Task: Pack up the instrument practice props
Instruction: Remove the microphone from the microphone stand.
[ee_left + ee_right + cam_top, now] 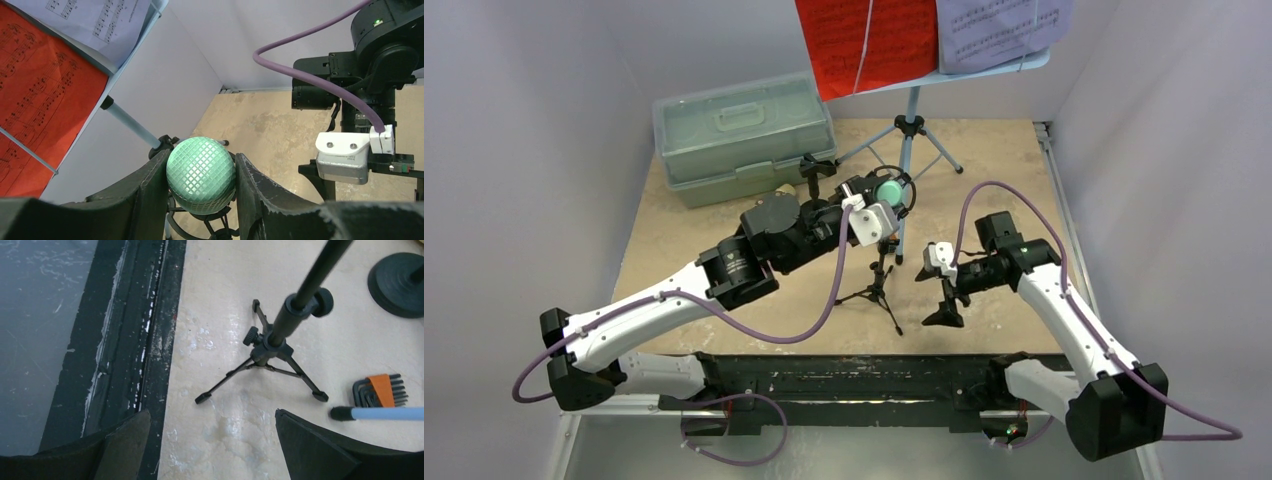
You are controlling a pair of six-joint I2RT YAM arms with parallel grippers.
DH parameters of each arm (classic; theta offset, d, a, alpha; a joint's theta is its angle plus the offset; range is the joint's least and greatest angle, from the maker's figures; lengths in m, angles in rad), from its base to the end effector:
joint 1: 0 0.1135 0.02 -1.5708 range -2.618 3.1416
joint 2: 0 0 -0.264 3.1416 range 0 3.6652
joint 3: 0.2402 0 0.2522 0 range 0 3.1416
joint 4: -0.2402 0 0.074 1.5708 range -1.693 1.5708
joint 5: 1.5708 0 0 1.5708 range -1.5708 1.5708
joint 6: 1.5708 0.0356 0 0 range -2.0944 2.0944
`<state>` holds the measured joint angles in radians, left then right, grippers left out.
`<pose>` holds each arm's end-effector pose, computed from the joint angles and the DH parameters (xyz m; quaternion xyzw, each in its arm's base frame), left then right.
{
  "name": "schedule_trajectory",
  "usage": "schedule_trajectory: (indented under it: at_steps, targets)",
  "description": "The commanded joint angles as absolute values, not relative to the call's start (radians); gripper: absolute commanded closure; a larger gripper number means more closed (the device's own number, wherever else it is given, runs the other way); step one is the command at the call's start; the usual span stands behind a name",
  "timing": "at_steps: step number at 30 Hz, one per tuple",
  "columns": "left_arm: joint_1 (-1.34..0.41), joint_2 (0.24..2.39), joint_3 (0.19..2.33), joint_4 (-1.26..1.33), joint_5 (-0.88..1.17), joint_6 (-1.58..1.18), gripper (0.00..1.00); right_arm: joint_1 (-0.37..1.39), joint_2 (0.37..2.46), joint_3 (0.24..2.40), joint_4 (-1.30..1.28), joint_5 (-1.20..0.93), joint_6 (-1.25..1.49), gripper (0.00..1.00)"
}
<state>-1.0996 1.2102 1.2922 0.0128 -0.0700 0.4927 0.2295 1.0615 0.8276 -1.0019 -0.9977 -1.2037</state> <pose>0.1271 -0.2440 0.4507 0.4624 0.4888 -0.1985 0.7126 0.1628 0.0687 0.2575 -0.6288 0.6005 0.3483 0.3502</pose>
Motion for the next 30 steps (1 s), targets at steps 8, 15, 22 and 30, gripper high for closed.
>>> schedule_trajectory:
  at_steps: [8,15,22,30]
  targets:
    - [-1.1,1.135,1.326,0.082,-0.023,0.434,1.0,0.362,1.056,0.842,-0.773,-1.009,-0.963,0.03]
    - [-1.1,1.122,1.319,0.089,-0.021,0.415,1.0,0.364,1.042,0.804,-0.639,-1.079,-0.835,0.03]
    - [-1.1,1.121,1.319,0.112,-0.013,0.388,1.0,0.367,1.03,0.757,-0.39,-1.088,-0.62,0.05]
    - [-1.106,1.102,1.35,0.091,-0.005,0.357,1.0,0.367,1.03,0.661,0.138,-1.011,-0.319,0.04]
